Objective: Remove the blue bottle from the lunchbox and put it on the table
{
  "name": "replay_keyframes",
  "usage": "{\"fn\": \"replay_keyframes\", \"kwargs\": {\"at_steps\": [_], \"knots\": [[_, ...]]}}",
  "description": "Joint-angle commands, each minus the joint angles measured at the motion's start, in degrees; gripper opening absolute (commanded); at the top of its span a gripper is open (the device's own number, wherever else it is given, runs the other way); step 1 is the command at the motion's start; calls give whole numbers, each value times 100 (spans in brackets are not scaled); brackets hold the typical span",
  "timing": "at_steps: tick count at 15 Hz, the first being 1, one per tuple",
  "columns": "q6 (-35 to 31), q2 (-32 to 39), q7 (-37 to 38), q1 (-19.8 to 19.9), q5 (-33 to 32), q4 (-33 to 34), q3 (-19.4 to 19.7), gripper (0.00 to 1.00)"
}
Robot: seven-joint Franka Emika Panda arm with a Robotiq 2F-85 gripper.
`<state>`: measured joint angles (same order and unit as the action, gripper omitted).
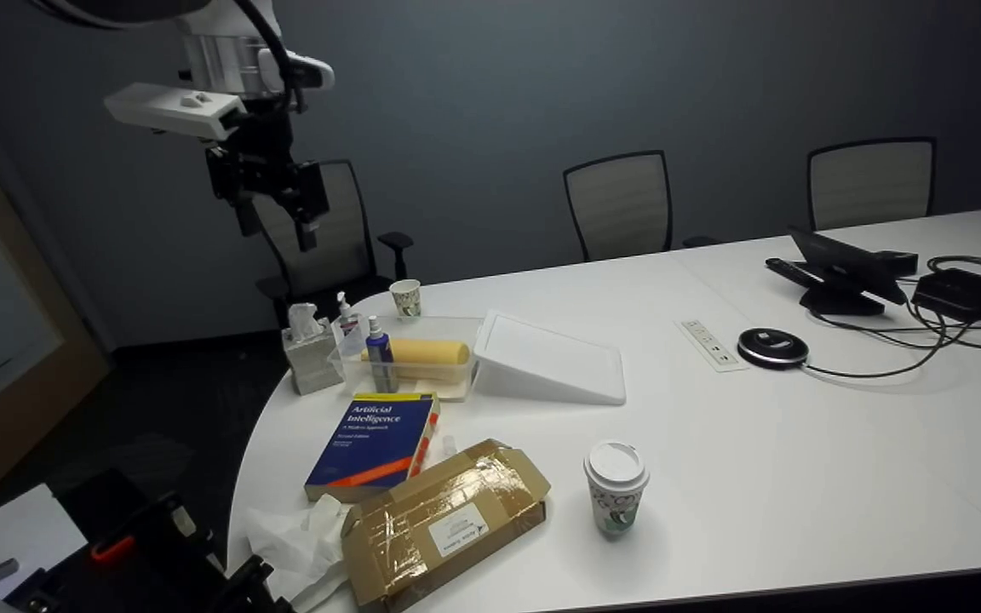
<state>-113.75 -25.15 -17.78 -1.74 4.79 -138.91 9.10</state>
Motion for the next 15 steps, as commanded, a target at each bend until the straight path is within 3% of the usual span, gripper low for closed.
{"fn": "replay_keyframes", "kwargs": {"at_steps": [1,4,9,15], "knots": [[-460,672,1075,-60,239,327,-580,100],[-1051,1494,1960,-56,93,660,-1026,100],[-2043,3055,2662,-172,-114,1460,-1308,100],[-2168,4605,3228,-641,-649,2655,-1331,100]]}}
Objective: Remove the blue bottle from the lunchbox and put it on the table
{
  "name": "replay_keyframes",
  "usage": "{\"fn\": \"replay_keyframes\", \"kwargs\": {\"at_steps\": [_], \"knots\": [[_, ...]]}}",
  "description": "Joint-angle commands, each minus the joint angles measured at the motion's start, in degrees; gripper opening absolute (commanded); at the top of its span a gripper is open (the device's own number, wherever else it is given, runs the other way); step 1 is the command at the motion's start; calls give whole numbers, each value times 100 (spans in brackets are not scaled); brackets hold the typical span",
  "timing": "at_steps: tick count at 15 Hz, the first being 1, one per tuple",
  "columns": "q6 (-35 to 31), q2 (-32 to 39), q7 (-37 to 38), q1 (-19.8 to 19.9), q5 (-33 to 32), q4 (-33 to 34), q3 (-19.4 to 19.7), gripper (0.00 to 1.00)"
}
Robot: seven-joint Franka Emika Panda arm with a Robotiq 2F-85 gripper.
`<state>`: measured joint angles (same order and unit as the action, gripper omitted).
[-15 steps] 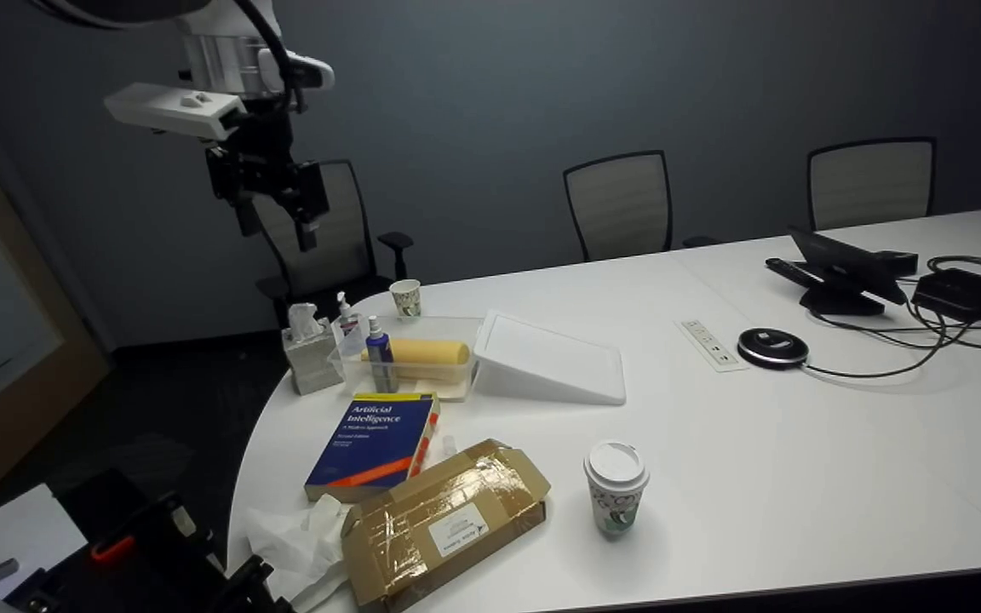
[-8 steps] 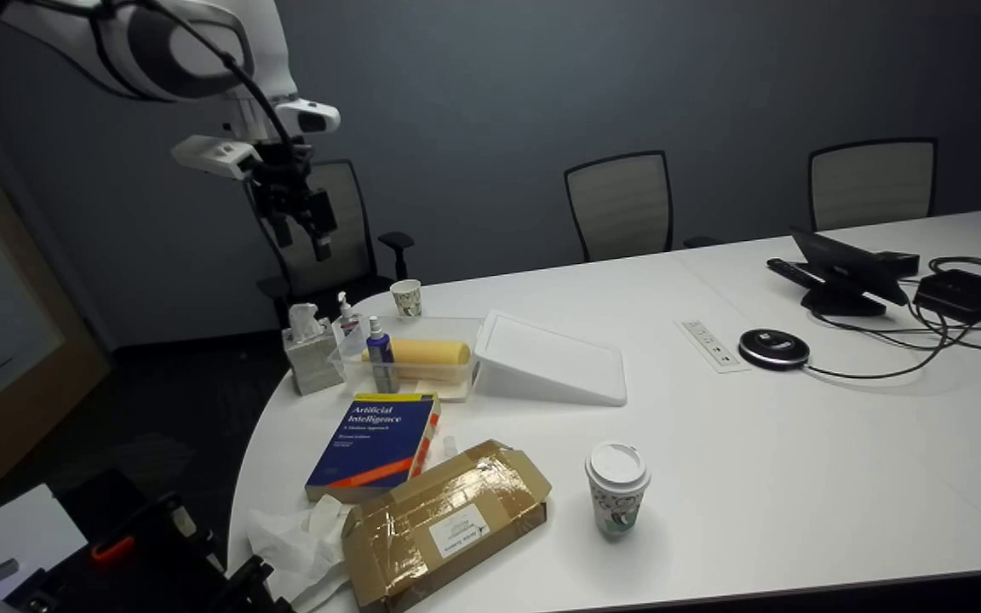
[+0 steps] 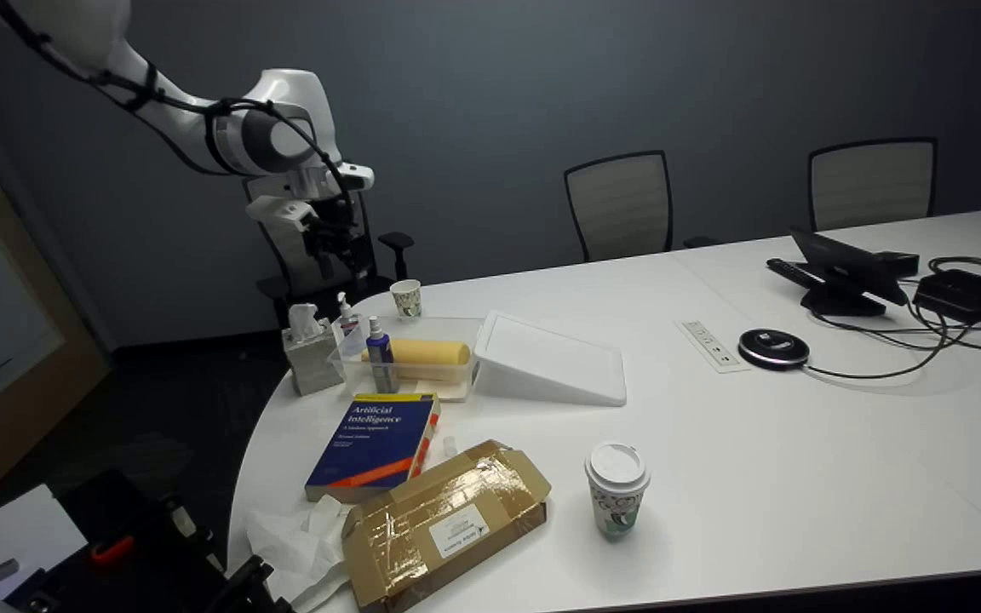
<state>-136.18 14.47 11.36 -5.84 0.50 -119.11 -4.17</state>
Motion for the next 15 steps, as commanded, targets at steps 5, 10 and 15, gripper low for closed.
{"fn": "replay_keyframes", "kwargs": {"at_steps": [5,10,15], "knots": [[113,1623,495,-678,-390,1503,37,100],[-15,2379,667,-962,-424,2018,187,100],[-165,2851,711,-983,-383,2411,376,100]]}}
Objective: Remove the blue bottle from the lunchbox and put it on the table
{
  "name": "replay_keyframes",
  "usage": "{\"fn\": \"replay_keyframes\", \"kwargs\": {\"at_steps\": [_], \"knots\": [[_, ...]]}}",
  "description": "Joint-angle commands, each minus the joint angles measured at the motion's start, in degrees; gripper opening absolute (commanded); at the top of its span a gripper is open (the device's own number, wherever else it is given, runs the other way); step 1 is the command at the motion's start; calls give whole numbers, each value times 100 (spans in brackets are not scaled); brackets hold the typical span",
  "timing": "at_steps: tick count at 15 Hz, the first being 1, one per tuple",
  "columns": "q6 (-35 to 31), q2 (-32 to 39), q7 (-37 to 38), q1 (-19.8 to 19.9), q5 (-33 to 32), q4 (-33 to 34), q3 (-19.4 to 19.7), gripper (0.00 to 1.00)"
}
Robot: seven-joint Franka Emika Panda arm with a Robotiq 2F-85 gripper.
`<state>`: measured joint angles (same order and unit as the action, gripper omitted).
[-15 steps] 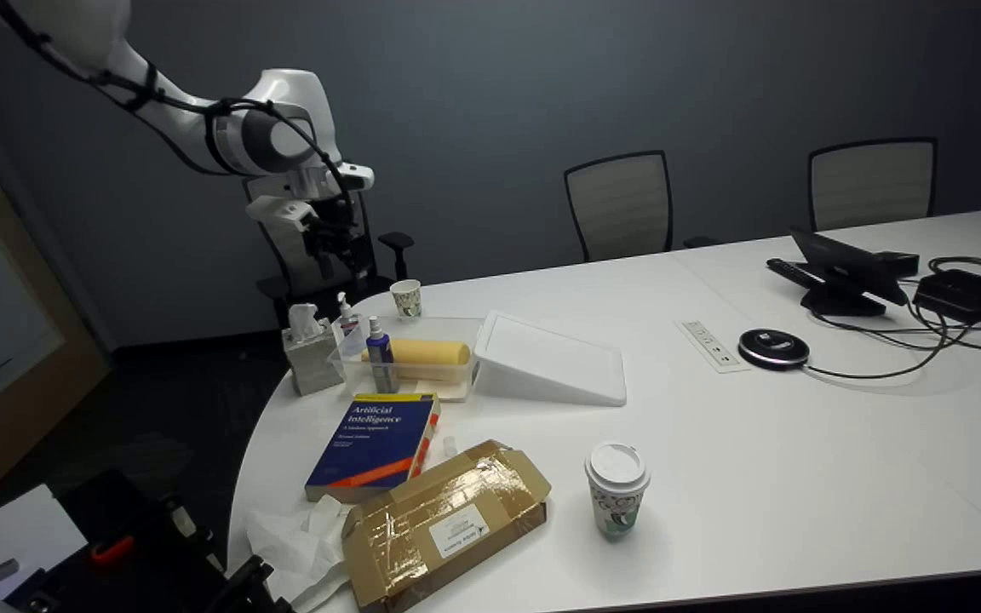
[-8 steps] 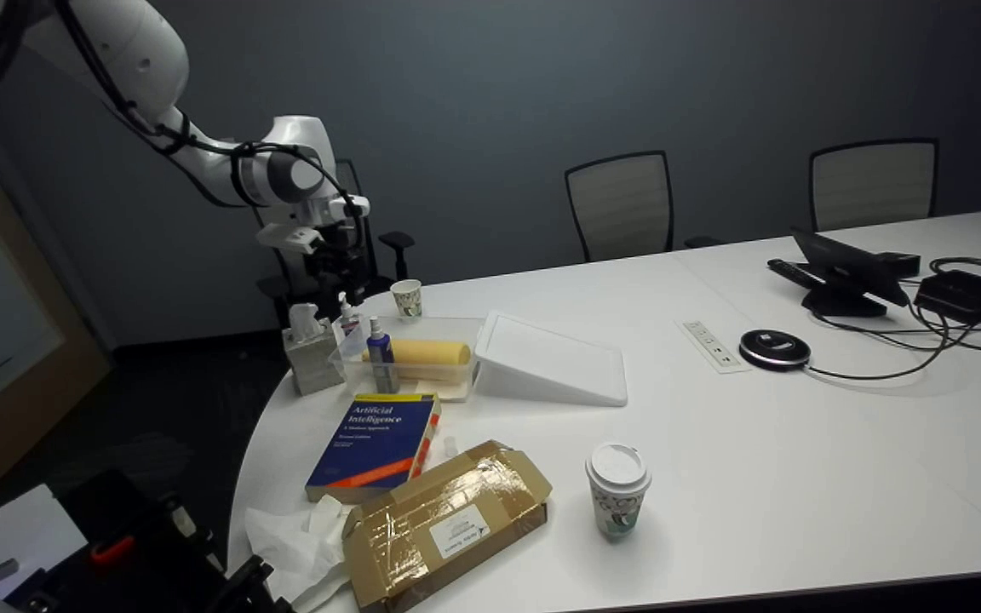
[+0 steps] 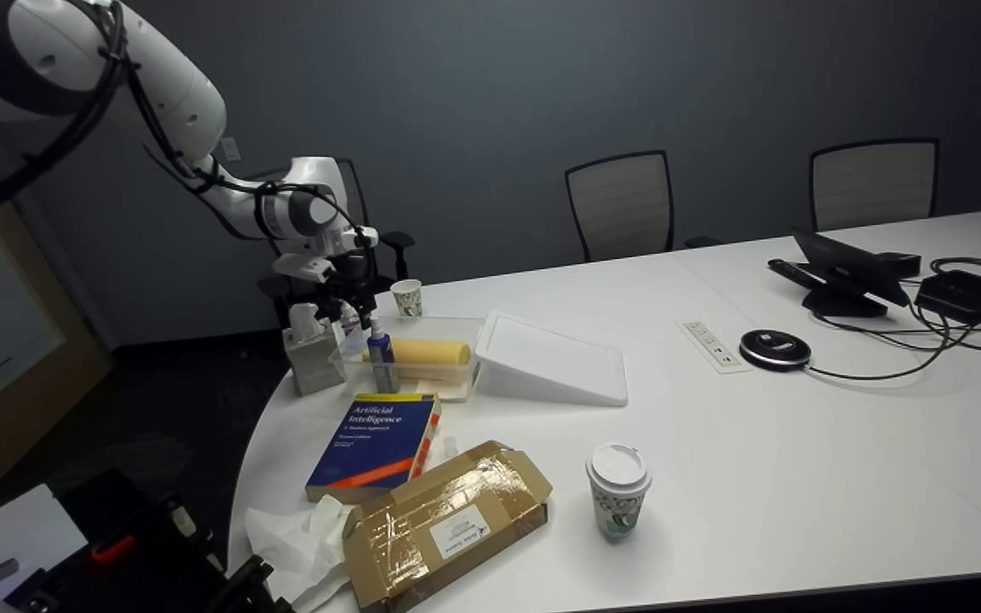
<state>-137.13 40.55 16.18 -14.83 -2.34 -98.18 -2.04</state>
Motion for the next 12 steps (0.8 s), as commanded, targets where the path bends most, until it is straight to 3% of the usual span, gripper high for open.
{"fn": "replay_keyframes", "kwargs": {"at_steps": [1,8,9,10,12], "knots": [[-76,309,232,-78,-88,392,196,100],[-240,743,220,-18,6,778,310,100],[-264,782,209,-22,5,817,314,75],[-293,811,220,-30,0,845,329,74],[-292,837,209,-24,12,893,325,58]]}}
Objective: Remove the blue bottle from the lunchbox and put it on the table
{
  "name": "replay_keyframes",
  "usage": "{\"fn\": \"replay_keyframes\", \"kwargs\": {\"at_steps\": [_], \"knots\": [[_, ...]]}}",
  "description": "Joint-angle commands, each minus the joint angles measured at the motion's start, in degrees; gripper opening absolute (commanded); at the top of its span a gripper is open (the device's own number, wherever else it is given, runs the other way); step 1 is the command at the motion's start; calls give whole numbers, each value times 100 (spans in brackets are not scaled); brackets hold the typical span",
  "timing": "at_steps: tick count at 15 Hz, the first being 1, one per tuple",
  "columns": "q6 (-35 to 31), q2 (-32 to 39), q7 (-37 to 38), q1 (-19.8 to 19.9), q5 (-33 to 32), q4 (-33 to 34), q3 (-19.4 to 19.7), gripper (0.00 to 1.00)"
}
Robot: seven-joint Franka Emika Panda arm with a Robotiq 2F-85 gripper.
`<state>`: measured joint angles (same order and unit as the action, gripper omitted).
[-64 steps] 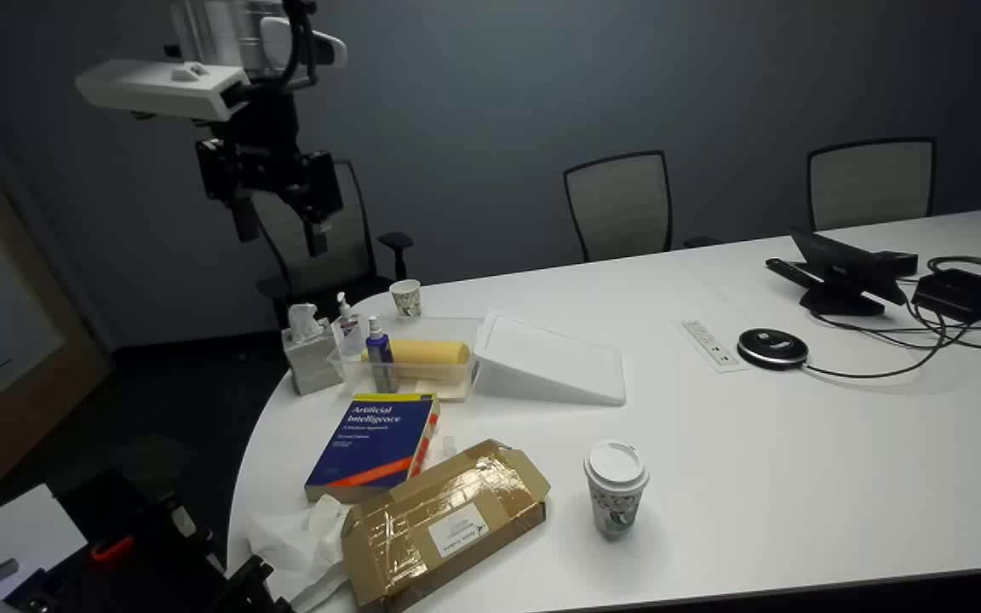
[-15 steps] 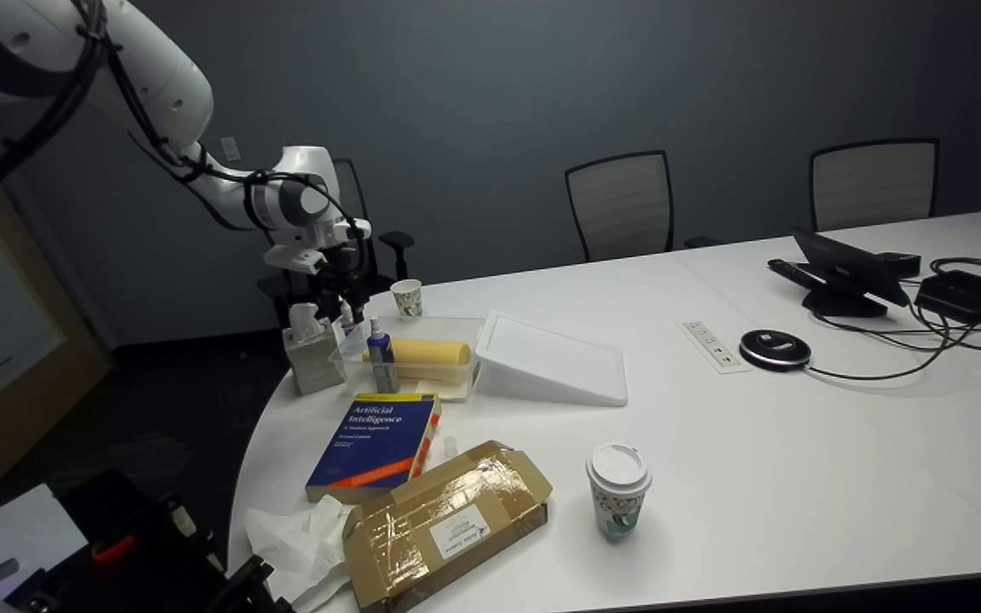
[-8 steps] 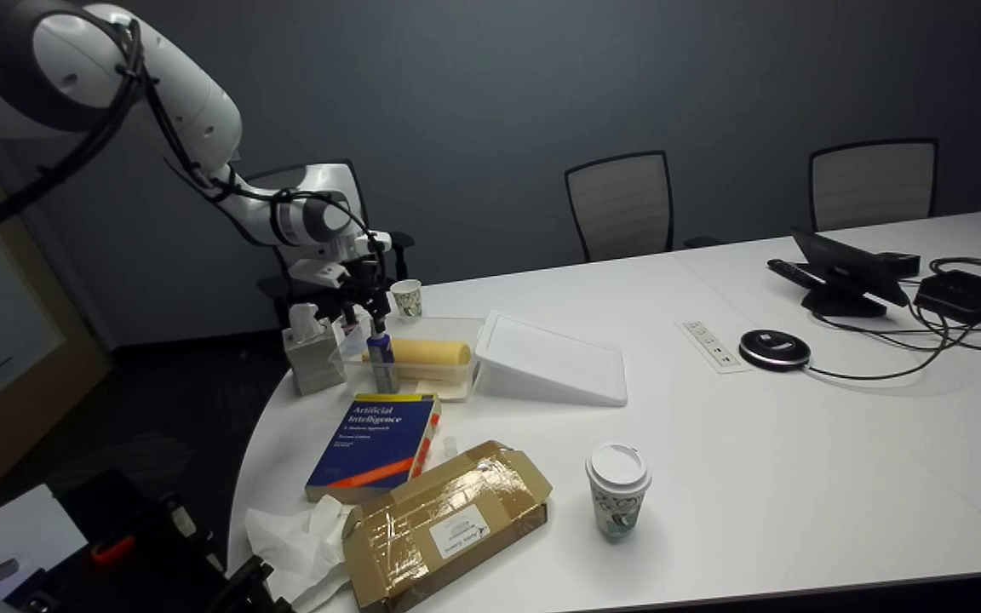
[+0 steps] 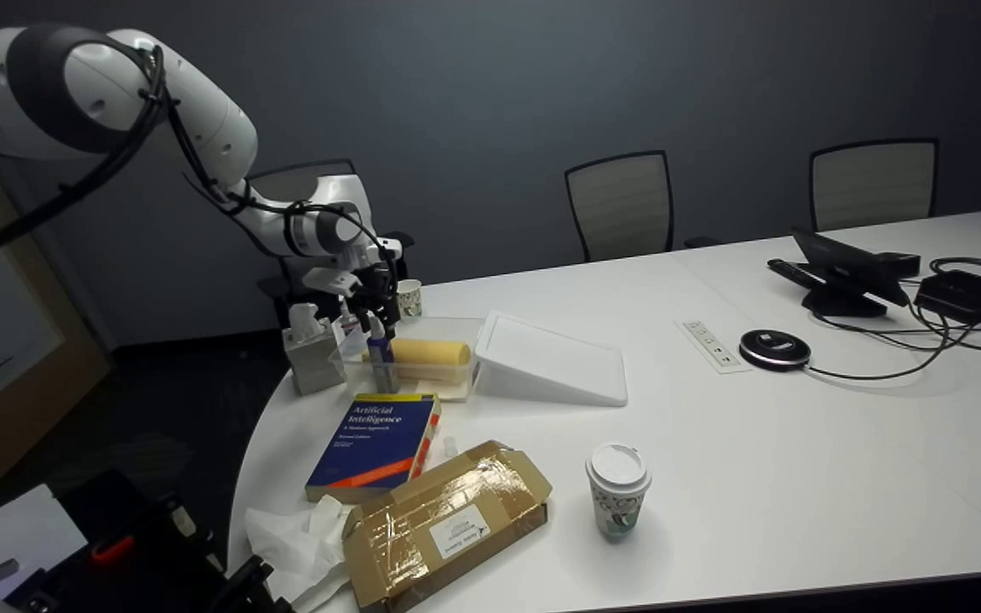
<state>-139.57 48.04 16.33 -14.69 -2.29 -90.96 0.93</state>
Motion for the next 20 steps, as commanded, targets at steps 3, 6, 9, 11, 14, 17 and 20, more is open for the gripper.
{"fn": "replay_keyframes", "kwargs": {"at_steps": [3,6,9,11,14,17,20], "knots": [[9,85,201,-32,9,204,45,34],[33,94,197,-21,19,230,51,12],[80,104,190,-11,39,262,32,7],[170,62,189,22,88,290,10,7],[377,-38,229,100,197,328,-21,7],[659,-239,219,239,365,404,-33,7],[859,-617,254,420,460,380,38,7]]}}
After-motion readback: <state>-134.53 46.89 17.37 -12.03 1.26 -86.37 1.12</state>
